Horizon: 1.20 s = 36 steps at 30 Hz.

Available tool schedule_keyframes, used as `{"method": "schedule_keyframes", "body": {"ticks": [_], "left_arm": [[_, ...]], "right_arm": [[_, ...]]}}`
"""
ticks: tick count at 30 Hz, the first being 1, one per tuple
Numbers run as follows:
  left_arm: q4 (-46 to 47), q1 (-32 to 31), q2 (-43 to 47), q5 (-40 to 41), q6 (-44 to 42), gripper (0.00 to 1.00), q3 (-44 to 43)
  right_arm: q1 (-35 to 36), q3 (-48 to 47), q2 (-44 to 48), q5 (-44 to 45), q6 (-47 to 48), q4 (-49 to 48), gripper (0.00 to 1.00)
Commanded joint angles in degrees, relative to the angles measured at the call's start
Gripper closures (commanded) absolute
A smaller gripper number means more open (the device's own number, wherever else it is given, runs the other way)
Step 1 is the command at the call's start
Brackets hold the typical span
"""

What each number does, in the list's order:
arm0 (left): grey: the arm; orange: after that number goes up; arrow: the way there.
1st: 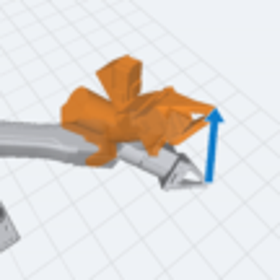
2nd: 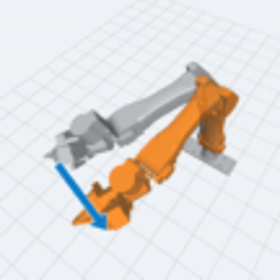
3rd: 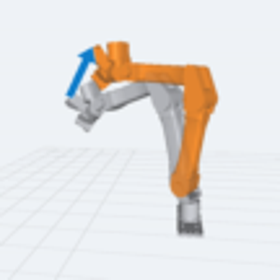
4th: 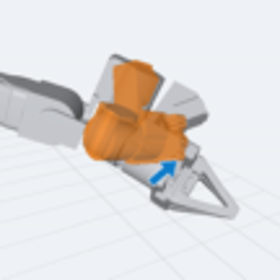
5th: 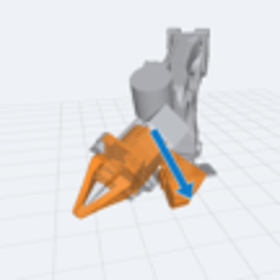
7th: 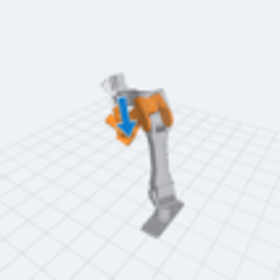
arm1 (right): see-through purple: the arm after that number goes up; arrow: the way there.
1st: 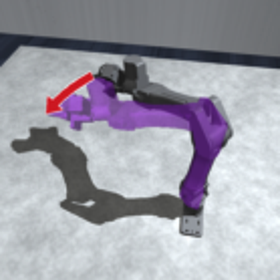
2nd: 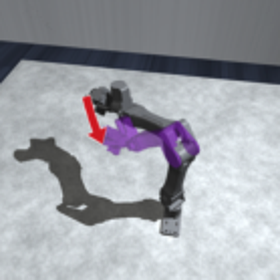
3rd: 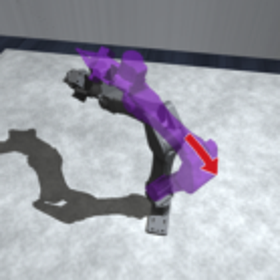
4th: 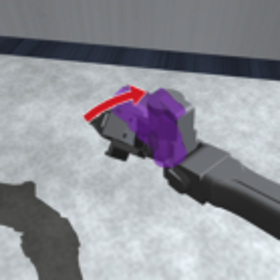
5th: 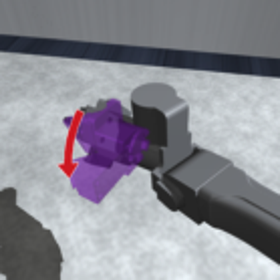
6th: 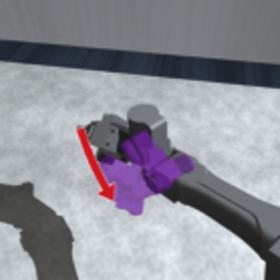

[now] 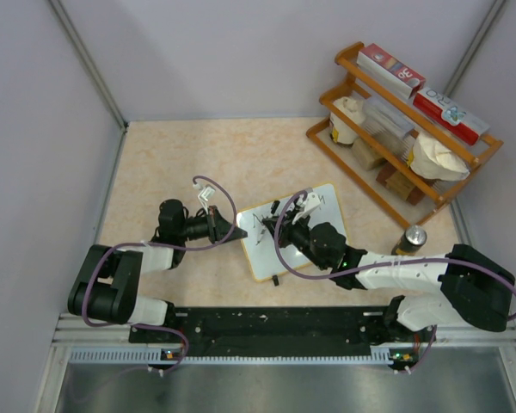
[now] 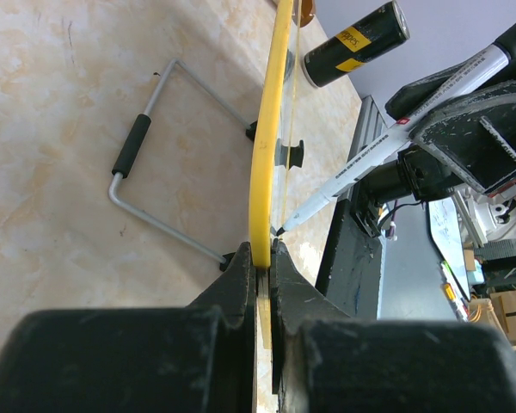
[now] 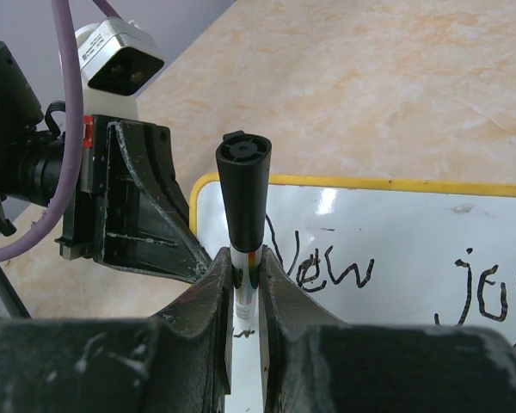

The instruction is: Write a sentence on the whiteboard

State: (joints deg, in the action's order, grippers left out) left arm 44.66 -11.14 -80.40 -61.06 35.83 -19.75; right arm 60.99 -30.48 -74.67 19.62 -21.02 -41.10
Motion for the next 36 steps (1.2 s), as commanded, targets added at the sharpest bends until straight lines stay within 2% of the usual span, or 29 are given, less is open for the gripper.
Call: {"method": "schedule_keyframes", "body": {"ticks": [1, 10, 22, 36], "left_arm": [[1.3, -0.6, -0.5, -3.5, -2.3, 1.0, -0.1], [1.3, -0.6, -0.5, -3.4, -2.3, 1.0, -0.2], [1.3, -0.6, -0.5, -3.5, -2.3, 1.0, -0.1], [1.3, -0.6, -0.5, -3.5, -2.3, 1.0, -0.1]], "right_arm": [[-0.3, -2.6, 0.6, 0.1, 0.5, -2.9, 1.0], [-0.6, -3.1, 2.7, 0.1, 1.4, -1.6, 1.0], [-1.1, -2.0, -1.0, -0.3, 0.0, -1.7, 1.0], [-1.2, 2.2, 0.7, -0.9, -2.2, -0.2, 1.0]]}}
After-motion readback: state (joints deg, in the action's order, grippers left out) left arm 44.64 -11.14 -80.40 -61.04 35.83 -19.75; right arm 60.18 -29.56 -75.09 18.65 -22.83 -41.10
